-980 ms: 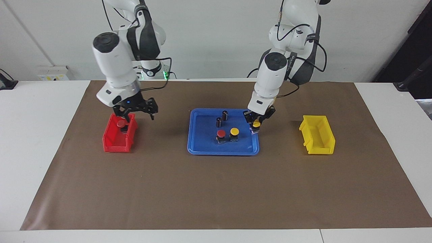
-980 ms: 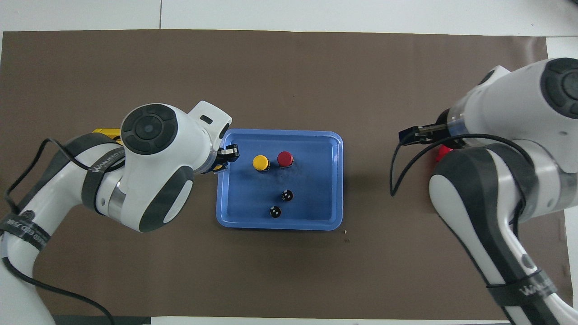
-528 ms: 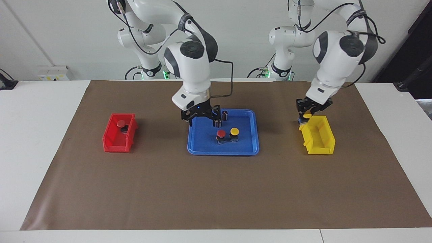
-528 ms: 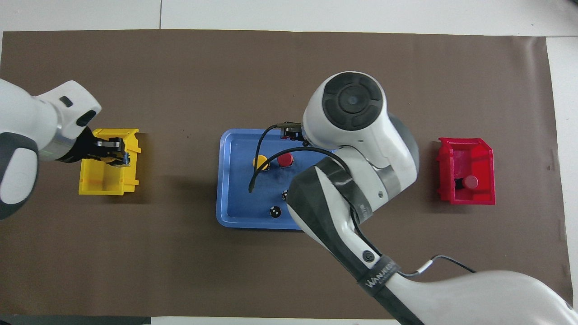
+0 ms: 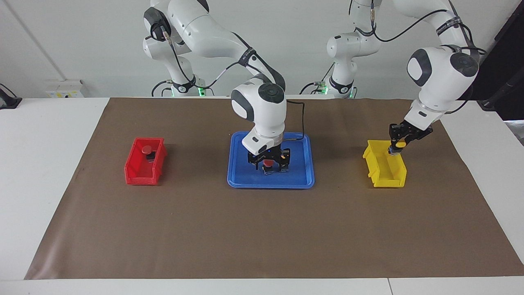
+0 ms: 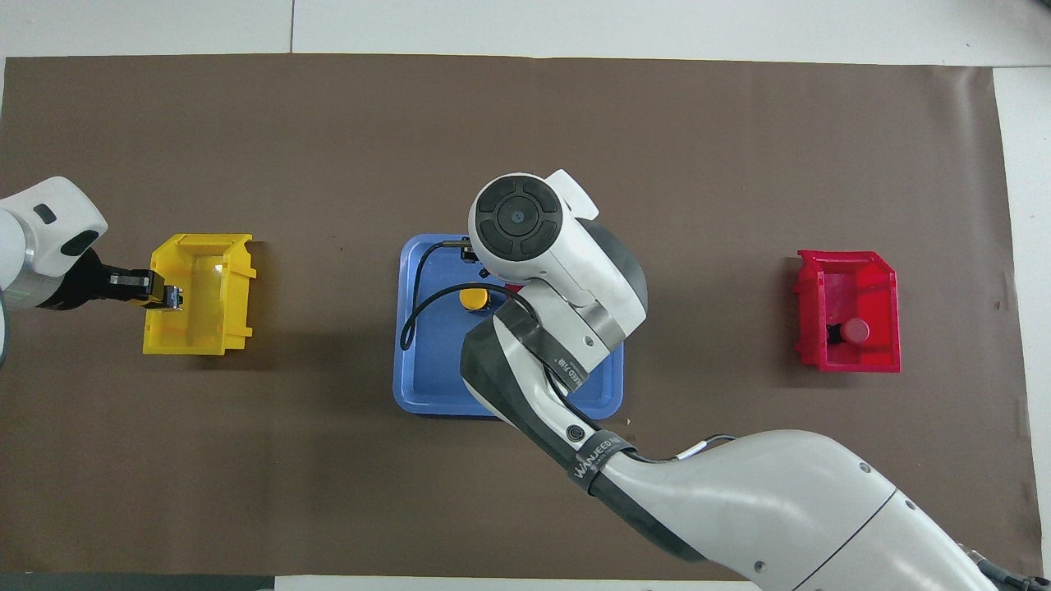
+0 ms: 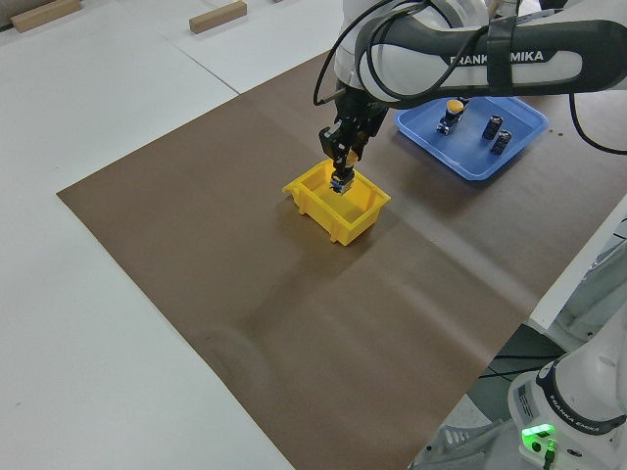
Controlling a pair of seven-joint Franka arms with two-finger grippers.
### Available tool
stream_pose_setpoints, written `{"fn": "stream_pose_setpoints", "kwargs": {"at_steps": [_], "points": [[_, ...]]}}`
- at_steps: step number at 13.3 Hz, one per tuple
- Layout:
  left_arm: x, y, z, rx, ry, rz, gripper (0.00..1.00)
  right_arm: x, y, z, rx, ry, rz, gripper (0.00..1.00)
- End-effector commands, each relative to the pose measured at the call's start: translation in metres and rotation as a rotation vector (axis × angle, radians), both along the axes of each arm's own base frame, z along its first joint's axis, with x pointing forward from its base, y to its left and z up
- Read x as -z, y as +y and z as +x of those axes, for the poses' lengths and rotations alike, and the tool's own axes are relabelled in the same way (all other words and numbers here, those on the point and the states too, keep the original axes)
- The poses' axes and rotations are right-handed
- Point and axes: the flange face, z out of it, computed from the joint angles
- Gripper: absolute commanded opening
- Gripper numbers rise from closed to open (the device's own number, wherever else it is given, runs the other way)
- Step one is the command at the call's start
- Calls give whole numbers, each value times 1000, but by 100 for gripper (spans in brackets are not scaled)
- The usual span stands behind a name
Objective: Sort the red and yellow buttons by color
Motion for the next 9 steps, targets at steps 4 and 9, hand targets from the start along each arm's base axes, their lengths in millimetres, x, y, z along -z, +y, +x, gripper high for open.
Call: {"fn": "stream_pose_setpoints", "kwargs": {"at_steps": [4,9], "points": [[58,1,-14,4,-54,3,1,11,-8,-22,15,30,-12,80],[76,1,-16,1,-48,1,33,15,-5,-27,8,26,-7,76]]}}
